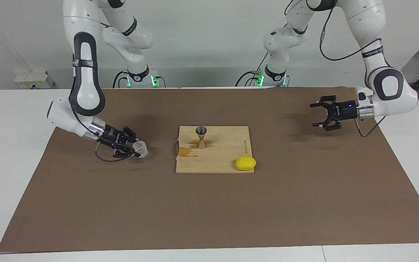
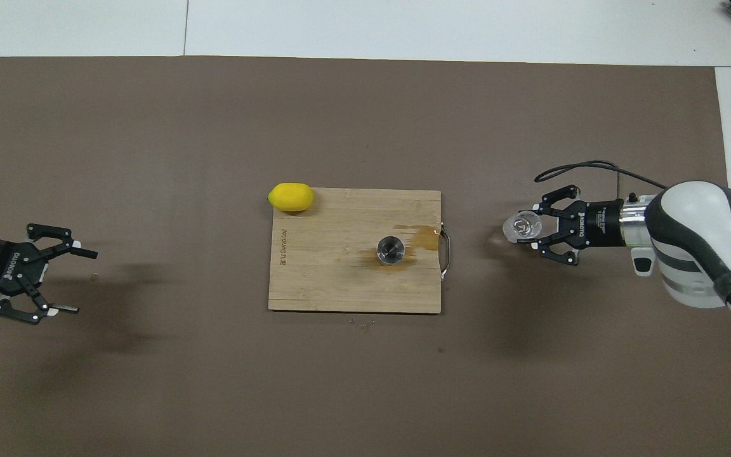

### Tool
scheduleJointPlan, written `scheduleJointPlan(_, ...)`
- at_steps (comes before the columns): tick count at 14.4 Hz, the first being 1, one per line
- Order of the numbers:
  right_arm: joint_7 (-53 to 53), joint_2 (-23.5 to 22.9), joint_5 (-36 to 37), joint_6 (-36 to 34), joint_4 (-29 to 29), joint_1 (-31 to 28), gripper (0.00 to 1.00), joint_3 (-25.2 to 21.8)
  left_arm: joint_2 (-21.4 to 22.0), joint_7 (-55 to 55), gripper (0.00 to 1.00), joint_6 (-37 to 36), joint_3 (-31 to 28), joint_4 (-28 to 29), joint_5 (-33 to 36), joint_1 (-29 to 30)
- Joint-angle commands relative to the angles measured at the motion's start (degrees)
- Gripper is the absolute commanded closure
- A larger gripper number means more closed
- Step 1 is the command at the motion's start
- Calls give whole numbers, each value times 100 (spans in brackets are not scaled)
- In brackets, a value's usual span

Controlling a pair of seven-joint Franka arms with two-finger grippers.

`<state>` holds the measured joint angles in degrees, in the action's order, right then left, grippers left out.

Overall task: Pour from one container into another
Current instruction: 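Lift the clear glass with the right gripper over the metal cup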

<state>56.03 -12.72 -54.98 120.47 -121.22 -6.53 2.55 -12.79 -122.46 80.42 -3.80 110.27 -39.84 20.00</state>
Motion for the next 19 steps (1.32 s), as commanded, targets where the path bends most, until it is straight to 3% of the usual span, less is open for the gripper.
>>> scheduleJointPlan(1,678,138,196,134,185,387,96,-9,355,792,0,-97,28,-400,712,-30)
scheduleJointPlan(6,1796,226,1084,415,440,968,96,-1,962,1951,0,175,81,-567,1767,-285)
scheduleJointPlan(12,2947,296,1937,530,836,1601,96,-1,1419,4815,0,351,90,-664,3025,-1146)
scheduleJointPlan(17,3905,296,2780,521,1144,2137,96,8,1621,8169,0,307,108,-726,3448,-1823)
scheduleJointPlan(19,4231,287,3219,530,1196,2348,96,8,1657,8755,0,360,116,-735,3518,-1894)
